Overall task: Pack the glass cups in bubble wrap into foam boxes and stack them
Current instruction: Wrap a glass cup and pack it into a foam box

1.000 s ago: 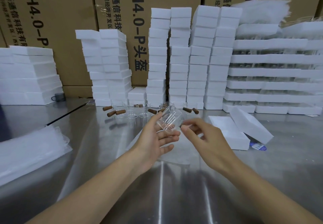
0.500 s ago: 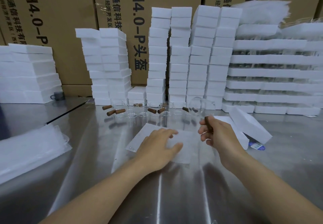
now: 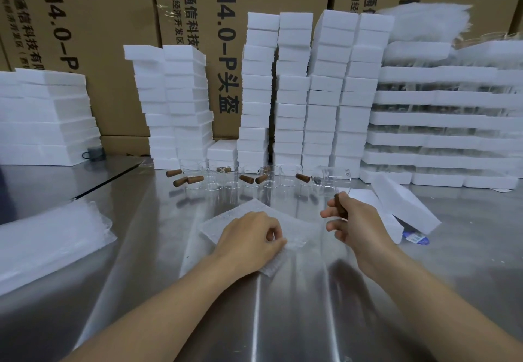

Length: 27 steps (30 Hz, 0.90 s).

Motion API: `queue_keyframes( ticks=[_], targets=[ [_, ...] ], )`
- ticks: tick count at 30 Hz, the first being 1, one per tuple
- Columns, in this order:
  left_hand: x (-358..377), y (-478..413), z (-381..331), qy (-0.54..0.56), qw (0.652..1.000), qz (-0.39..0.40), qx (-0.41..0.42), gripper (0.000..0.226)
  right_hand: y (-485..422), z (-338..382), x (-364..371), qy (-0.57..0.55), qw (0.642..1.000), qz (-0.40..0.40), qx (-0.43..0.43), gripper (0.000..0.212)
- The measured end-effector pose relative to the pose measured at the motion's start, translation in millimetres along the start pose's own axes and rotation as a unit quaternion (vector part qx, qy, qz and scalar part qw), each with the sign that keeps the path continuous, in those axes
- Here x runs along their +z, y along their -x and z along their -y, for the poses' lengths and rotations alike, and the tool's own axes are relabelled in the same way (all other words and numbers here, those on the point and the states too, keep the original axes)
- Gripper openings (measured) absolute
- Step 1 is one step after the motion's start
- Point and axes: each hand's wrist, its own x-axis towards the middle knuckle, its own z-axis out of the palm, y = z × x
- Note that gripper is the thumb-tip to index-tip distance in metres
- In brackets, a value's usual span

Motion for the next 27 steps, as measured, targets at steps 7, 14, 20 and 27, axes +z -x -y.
queue_keyframes(
  ticks=[7, 14, 20, 27],
  targets=[
    [-5, -11, 10, 0.170, 0.972, -0.103, -0.127, 0.034, 10, 3, 6, 0.068, 0.994, 0.074, -0.051, 0.030],
    [-6, -12, 17, 0.214, 0.958, -0.121, -0.144, 0.041, 19, 2, 14, 0.094, 0.980, 0.140, -0.104, 0.035],
    [-5, -11, 14, 0.183, 0.974, -0.088, -0.102, 0.042, 23, 3, 15, 0.103, 0.979, 0.148, -0.099, 0.037],
    [-3, -13, 16, 0.271, 0.944, -0.134, -0.129, 0.035, 20, 0, 13, 0.135, 0.980, 0.127, -0.067, 0.039]
  ],
)
